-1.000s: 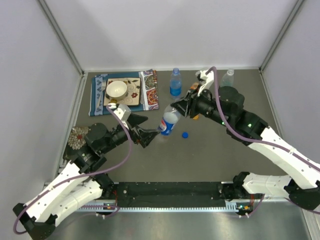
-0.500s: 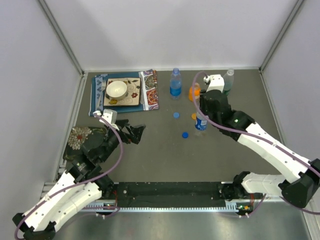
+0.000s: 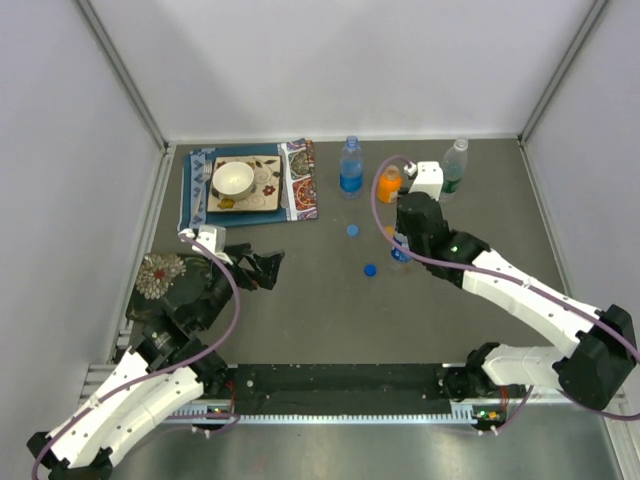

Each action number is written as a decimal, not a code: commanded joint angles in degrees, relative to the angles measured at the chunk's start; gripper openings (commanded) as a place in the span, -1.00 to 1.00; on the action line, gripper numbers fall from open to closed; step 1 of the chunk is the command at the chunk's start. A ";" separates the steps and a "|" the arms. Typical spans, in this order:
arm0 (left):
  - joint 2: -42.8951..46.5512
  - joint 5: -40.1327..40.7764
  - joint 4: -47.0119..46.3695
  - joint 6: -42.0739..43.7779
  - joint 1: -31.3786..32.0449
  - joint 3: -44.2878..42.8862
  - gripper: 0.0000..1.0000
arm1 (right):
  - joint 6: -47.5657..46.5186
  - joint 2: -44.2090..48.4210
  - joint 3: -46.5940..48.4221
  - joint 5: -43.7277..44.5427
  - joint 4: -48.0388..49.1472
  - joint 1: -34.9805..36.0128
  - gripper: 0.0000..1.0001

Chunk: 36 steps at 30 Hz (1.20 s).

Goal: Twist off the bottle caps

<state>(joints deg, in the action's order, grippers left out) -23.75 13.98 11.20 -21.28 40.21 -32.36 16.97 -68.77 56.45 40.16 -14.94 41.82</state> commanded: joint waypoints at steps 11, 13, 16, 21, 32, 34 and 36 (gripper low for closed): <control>0.37 -1.06 -3.03 -0.87 -0.04 0.63 0.97 | 0.69 1.45 -4.06 -1.31 5.98 -0.16 -0.86; 0.19 -1.23 -3.20 -0.87 -0.04 0.54 0.97 | 1.04 2.06 -4.06 -1.75 5.19 -0.16 -0.73; 0.02 -1.76 -3.38 -0.96 -0.04 0.54 0.97 | 1.22 2.76 -3.71 -1.93 3.78 -0.08 -0.45; -0.16 -2.11 -3.47 -0.78 -0.04 0.45 0.97 | 1.48 3.38 -3.45 -2.10 2.81 0.10 -0.34; -0.25 -2.29 -2.85 -0.96 -0.04 0.02 0.97 | 2.19 4.26 -3.01 -3.34 0.88 0.63 0.02; -0.33 -2.55 -2.85 -1.13 -0.04 -0.07 0.97 | 2.36 4.61 -3.10 -3.34 0.70 0.71 0.05; -0.33 -2.55 -2.85 -1.13 -0.04 -0.16 0.97 | 2.54 4.70 -3.18 -3.42 0.61 0.72 0.07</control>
<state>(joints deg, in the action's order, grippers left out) -23.79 12.21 10.55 -22.17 40.21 -31.99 18.50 -66.24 52.93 37.12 -14.04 42.00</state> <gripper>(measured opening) 0.987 0.525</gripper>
